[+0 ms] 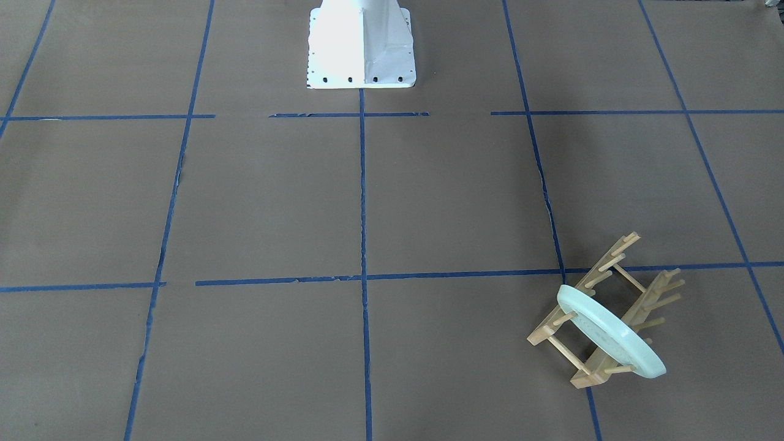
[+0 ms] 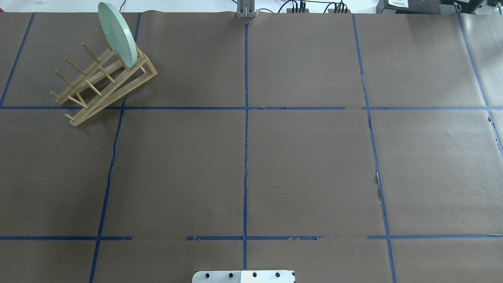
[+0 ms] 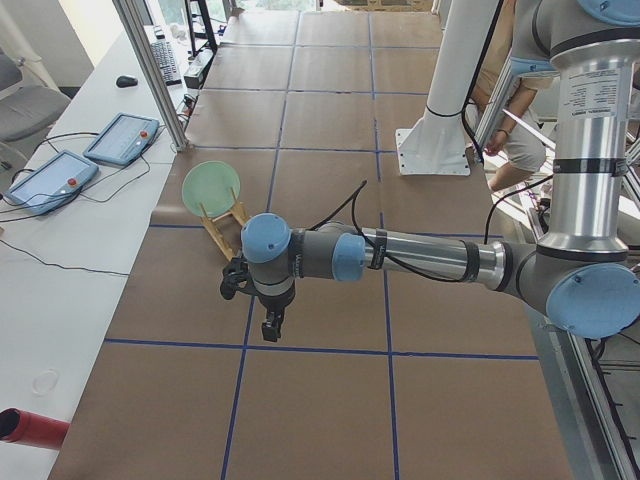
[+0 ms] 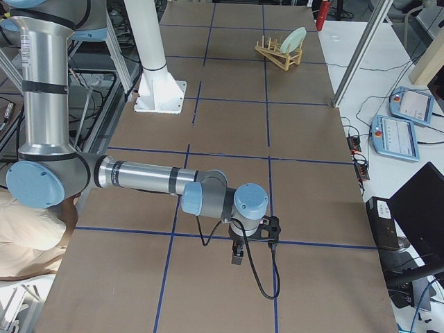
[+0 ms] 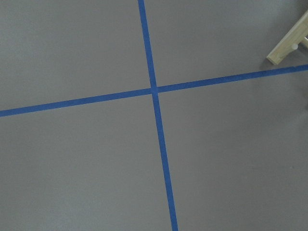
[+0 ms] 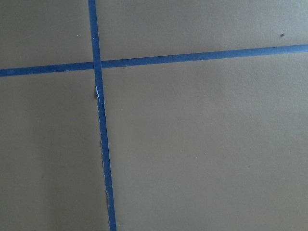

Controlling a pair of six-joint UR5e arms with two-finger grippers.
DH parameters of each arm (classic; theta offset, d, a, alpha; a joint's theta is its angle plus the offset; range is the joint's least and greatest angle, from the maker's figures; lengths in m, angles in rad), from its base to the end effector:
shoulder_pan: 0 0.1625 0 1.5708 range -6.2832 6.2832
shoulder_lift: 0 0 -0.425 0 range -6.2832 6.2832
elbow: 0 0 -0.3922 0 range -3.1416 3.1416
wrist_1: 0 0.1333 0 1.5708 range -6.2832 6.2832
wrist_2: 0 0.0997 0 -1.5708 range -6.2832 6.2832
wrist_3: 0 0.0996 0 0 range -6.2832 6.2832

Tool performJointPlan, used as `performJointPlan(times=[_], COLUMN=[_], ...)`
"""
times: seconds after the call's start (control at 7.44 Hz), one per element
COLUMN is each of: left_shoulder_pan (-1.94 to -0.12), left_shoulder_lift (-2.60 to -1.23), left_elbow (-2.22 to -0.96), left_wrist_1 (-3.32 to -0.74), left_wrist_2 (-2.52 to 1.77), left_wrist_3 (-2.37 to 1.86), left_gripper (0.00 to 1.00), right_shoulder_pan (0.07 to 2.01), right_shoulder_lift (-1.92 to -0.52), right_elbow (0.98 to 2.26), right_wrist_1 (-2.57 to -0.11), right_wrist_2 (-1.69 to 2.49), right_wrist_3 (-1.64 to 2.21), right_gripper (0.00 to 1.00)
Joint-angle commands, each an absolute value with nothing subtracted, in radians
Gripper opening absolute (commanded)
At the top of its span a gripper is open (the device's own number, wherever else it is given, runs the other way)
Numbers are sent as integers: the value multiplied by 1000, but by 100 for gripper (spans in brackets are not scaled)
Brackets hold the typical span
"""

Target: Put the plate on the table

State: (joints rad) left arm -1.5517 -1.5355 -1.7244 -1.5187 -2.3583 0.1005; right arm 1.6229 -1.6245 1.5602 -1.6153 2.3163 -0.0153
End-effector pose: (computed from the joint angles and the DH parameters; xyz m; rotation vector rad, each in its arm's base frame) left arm -0.0536 -0.4797 0.6045 0.0948 0.7847 0.1394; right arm 0.0896 -0.4557 0.6957 -0.0786 -0.7480 0.0756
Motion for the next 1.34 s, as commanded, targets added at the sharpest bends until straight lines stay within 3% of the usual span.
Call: performJointPlan(times=[0.0,0.27,0.81,0.94,1.21], left_shoulder_pan=[-1552,-1549,-1635,-1635,-1623], left_shoulder_lift=[-1536,-1537,-1745,-1773,-1830], left_elbow=[-1767,-1770,-1729,-1729,-1627], left_wrist_1=[-1519,-1519,-1613,-1665,-2055], left_wrist_2=[-2353,-2349,-2297,-2363,-2431], left_wrist_3=[103,97,84,-175,-673], left_gripper=[100,100,100,100,100], right_shoulder_pan=[1623,1623,1623,1623,1623], right_shoulder_lift=[-1624,-1624,-1624,-1624,-1624], right_elbow=[1562,1562,1560,1562,1560], right_wrist_1=[-1615,-1615,-1615,-1615,-1615], right_wrist_2=[2316,2316,2316,2316,2316], right_wrist_3=[-15,-15,-15,-15,-15], right_gripper=[100,100,100,100,100])
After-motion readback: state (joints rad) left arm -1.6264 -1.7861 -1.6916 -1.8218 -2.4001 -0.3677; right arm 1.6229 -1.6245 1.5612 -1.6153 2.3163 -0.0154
